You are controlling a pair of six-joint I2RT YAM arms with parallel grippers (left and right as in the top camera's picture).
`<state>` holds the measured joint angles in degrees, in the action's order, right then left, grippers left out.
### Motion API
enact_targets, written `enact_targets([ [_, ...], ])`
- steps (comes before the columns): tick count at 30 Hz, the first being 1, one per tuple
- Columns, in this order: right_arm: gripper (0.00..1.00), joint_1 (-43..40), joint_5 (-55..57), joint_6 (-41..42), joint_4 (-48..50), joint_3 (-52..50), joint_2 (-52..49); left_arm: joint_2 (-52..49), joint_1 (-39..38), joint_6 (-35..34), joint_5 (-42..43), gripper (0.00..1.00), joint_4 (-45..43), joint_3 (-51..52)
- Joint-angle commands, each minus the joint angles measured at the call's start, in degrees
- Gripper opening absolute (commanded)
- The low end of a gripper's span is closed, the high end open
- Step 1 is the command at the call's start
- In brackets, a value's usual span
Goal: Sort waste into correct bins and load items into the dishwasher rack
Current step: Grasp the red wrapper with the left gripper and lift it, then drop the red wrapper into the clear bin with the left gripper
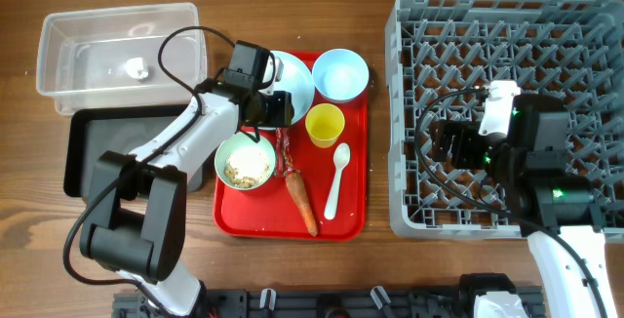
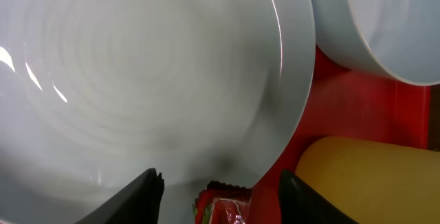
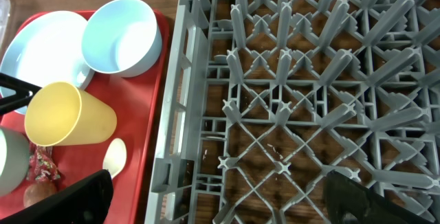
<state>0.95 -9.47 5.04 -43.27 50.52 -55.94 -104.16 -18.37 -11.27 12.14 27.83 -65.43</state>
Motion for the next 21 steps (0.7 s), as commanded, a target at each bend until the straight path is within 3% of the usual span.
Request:
enact_targets([
  [1, 1.0, -0.17, -1.18, -0.35, 0.11, 1.27, -0.11, -0.98, -0.46, -0.13, 1.31, 0.53, 0.02, 0.5],
  [8, 1.0, -0.17, -1.18, -0.37, 0.07, 1.27, -0.11, -3.19, -2.47, -0.11, 1.22, 0.52, 0.0, 0.7],
  [10, 1.0, -0.17, -1.18, -0.35, 0.09, 1.27, -0.11, -3.52, -2.8, -0.11, 0.09, 0.44, 0.0, 0.7],
  [15, 1.0, -0.17, -1.18, -0.37, 0.09, 1.27, -0.11, -3.52, -2.6, -0.11, -2.25, 0.04, -0.42, 0.57],
  [21, 1.0, -0.17, -1.16, -0.35, 0.09, 1.27, -0.11, -0.96, -1.92, -0.13, -2.38, 0.04, 0.46, -1.16],
])
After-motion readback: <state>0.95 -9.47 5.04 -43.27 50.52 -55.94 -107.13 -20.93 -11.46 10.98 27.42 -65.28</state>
